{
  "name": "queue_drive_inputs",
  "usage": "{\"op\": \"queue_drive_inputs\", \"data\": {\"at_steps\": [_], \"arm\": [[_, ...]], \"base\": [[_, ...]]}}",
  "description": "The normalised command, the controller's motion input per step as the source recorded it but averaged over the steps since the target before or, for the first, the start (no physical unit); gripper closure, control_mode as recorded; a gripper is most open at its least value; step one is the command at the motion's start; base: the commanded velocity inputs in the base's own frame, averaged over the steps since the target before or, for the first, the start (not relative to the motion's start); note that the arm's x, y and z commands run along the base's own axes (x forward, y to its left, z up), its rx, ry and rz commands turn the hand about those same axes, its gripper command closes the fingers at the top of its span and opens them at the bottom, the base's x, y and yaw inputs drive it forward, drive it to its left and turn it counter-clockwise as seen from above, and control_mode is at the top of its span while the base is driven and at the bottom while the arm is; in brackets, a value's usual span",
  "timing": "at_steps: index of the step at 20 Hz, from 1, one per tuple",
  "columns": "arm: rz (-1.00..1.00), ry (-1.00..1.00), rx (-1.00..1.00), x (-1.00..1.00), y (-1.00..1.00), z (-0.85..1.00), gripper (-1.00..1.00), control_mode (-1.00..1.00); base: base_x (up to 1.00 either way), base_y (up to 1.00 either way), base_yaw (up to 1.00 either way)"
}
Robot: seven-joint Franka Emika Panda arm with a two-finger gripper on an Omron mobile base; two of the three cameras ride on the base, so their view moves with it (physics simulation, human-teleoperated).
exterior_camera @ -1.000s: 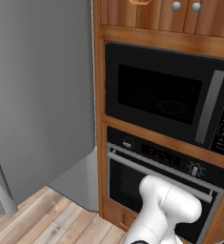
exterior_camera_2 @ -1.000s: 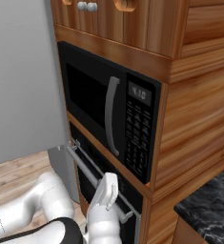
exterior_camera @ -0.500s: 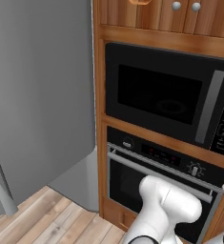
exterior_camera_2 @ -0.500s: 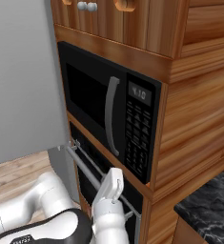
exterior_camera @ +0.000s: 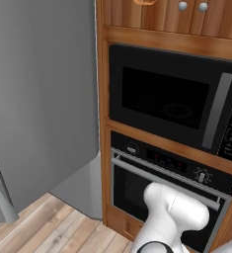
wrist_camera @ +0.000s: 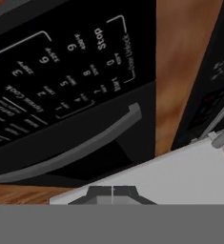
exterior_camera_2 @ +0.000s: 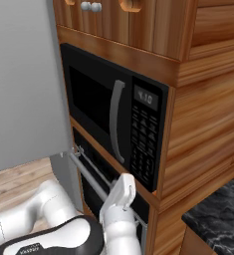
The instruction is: Transport the shrimp from the fridge to the microwave and turn on the microwave.
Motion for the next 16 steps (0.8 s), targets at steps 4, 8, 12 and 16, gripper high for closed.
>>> {"op": "queue_drive_inputs", "data": {"at_steps": [4,8,12,16], "arm": [[0.0,0.0,0.0,0.3,0.0,0.09,1.0,-1.0],[0.0,0.0,0.01,0.35,0.0,0.07,1.0,-1.0],[0.0,0.0,0.0,0.3,0.0,0.01,1.0,-1.0],[0.0,0.0,0.0,0.22,-0.05,0.0,1.0,-1.0]], "base": [[0.0,0.0,0.0],[0.0,0.0,0.0],[0.0,0.0,0.0],[0.0,0.0,0.0]]}}
